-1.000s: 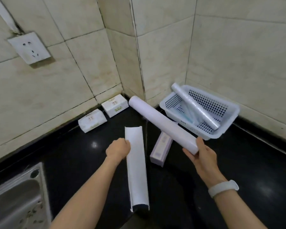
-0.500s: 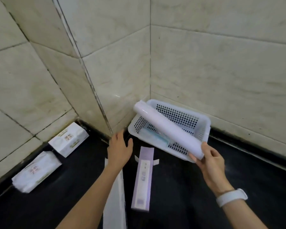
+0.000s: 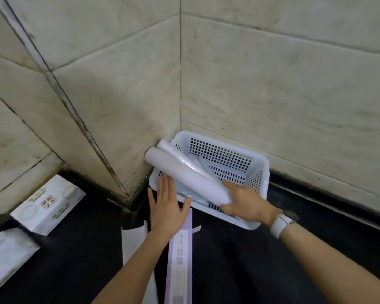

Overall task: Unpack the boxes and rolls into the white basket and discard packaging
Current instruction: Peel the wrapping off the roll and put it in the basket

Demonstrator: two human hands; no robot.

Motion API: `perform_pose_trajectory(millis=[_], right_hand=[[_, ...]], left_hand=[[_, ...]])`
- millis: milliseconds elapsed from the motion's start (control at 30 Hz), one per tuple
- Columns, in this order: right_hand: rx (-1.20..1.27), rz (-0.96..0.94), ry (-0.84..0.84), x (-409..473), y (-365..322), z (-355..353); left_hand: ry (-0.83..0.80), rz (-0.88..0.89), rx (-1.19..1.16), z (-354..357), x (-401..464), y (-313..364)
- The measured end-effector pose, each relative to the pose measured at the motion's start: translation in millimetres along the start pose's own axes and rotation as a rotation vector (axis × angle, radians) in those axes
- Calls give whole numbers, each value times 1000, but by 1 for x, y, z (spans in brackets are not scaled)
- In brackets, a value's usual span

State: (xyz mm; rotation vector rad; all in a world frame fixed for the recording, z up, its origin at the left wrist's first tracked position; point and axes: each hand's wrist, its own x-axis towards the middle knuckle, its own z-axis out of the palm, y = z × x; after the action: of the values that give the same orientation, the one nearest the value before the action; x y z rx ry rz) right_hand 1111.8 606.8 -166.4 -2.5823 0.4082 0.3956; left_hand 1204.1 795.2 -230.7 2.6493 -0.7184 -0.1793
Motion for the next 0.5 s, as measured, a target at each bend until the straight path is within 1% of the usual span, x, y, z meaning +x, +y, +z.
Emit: perform_pose_trajectory(millis=[67, 133, 200, 267, 333, 400, 500], right_hand=[[-26, 21, -73, 12, 2, 5], [-43, 63, -93, 19, 5, 10], [-108, 85, -16, 24, 10, 13], [-160, 116, 119, 28, 17, 15], [-152, 157, 237, 30, 22, 15], [-148, 155, 294, 32, 22, 15], [-198, 74, 295, 32, 13, 18]], left_hand=[[-3, -12, 58, -1, -1, 0], [-18, -15, 80, -1, 0, 1], [-33, -12, 107, -2, 0, 3], [-46, 0, 137, -2, 0, 4], [-45, 13, 142, -2, 0, 3], [-51, 13, 143, -2, 0, 3], [-107, -11, 150, -6, 0, 6]])
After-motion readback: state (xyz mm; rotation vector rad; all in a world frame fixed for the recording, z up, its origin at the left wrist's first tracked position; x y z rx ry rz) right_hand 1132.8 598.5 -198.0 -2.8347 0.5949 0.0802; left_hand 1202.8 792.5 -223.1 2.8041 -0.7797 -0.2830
